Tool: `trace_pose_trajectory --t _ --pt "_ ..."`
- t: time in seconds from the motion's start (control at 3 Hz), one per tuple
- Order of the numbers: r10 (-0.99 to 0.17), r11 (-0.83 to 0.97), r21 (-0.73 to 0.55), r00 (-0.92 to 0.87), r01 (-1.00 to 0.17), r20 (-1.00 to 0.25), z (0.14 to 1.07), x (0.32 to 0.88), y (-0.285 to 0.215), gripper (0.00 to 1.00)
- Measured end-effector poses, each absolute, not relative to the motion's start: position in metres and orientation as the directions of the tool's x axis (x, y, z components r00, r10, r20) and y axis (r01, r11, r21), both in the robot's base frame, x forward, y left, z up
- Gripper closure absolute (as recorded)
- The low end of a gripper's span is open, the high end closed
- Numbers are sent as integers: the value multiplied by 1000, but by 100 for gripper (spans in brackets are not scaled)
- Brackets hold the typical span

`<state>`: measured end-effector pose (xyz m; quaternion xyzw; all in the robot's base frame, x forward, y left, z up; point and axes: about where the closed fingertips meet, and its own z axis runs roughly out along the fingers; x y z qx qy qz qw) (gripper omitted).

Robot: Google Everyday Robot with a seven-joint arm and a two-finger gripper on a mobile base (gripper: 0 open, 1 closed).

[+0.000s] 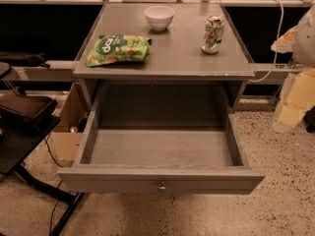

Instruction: Place 7up can into top drawer

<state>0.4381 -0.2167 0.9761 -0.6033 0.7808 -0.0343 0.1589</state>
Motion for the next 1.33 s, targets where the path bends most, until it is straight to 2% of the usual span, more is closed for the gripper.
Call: trace_pose_trajectory --t 0.33,0.67,1.0,1.33 --pt "-945 289 -259 -231 -922 -231 977 441 -222 0" --pt "-898 370 -300 -255 -879 -359 975 465 -237 0" --pt "-823 454 -363 -226 -813 -521 985 512 -260 0" --pt "-664 553 -435 -59 -711 -746 1008 602 -281 0"
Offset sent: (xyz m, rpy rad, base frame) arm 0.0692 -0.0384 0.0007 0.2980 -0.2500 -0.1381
